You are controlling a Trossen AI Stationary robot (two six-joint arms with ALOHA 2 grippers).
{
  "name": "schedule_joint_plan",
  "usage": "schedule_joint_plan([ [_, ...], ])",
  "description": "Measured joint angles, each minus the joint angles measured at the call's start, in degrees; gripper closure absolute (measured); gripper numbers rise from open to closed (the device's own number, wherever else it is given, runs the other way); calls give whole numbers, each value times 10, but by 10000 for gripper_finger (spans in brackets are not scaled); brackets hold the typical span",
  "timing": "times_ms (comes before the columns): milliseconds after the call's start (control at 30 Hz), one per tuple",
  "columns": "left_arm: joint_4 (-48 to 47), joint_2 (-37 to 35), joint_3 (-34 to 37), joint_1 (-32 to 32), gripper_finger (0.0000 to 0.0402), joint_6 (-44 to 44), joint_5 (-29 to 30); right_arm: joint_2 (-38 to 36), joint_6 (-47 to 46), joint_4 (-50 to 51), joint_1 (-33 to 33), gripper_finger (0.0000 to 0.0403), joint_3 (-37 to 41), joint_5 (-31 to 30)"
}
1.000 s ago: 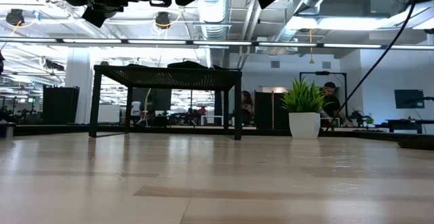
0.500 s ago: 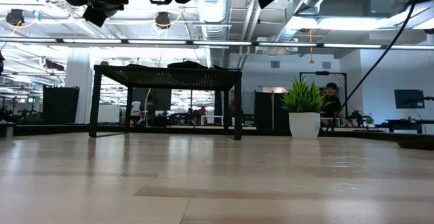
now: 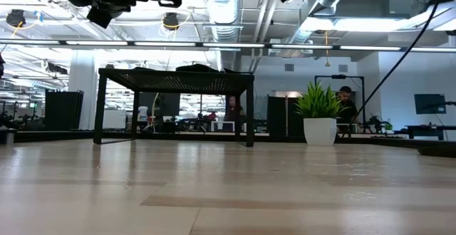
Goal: Pick & Place Mini shaped plates
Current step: Stack the black drop shaped plate on the top of the black drop shaped plates on the shelf
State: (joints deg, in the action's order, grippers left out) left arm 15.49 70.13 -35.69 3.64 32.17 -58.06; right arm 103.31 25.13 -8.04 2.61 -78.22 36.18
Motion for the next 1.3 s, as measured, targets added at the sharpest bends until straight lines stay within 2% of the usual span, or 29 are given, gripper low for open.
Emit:
schedule_joint_plan([
  [333,0,0,0,0,392,4,-4,0,-25,-25,-5,301,-3,-2],
  [1300,5,0,0,-6,392,6,1,-3,-22,-33,-1,301,-3,-2],
])
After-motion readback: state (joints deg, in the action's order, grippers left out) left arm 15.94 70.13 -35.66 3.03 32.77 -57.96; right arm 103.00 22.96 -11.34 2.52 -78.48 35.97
